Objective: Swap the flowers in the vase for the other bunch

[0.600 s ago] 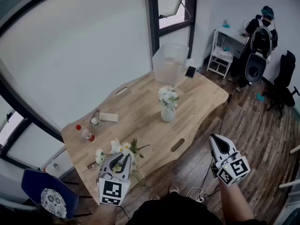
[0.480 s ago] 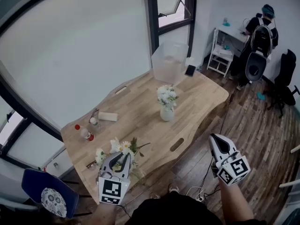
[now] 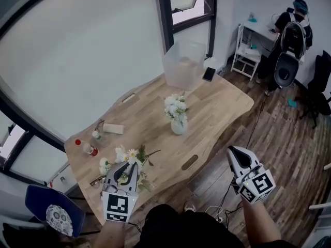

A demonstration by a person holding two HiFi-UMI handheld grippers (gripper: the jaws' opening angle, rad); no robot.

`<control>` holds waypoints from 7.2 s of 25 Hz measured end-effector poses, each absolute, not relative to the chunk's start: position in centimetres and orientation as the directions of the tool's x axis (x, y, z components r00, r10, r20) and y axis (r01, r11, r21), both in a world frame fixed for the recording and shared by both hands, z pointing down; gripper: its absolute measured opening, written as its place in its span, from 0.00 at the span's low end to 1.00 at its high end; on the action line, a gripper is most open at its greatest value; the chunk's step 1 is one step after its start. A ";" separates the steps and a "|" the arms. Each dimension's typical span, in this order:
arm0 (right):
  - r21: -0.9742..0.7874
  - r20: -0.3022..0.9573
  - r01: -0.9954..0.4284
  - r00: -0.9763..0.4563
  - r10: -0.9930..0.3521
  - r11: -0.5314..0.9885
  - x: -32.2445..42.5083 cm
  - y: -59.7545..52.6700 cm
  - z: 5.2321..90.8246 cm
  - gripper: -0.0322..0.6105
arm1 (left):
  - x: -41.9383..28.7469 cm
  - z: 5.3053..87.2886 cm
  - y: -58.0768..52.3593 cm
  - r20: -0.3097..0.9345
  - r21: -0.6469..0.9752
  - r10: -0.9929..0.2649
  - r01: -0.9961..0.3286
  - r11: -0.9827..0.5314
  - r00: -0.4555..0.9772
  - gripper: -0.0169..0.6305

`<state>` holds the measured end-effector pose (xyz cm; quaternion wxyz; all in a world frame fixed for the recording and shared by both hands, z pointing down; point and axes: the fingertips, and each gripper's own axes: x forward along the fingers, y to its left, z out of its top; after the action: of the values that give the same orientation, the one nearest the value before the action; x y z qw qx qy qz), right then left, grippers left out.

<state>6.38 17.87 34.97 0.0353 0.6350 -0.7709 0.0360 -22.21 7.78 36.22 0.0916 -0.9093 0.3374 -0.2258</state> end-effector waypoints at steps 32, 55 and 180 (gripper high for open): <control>-0.032 0.165 -0.905 -0.424 -0.891 0.425 4.8 -4.4 35.6 0.09 | -17.4 38.6 -8.2 0.375 -0.264 -0.642 -0.587 -0.766 0.669 0.10; -0.146 0.107 -0.353 -0.934 -0.340 0.924 5.2 -10.6 38.1 0.09 | -12.6 39.3 -6.0 0.479 -0.328 -0.870 -0.896 -0.300 0.116 0.10; 0.007 -0.079 -0.661 -0.749 -0.658 0.751 15.2 -10.7 24.5 0.17 | -4.0 30.3 -3.1 0.405 -0.386 -0.761 -0.659 -0.645 0.507 0.10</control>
<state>15.23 -10.69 24.49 -0.0355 0.3527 -0.9349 -0.0173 -3.99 -3.07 30.31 0.0913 -0.8632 0.4114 -0.2780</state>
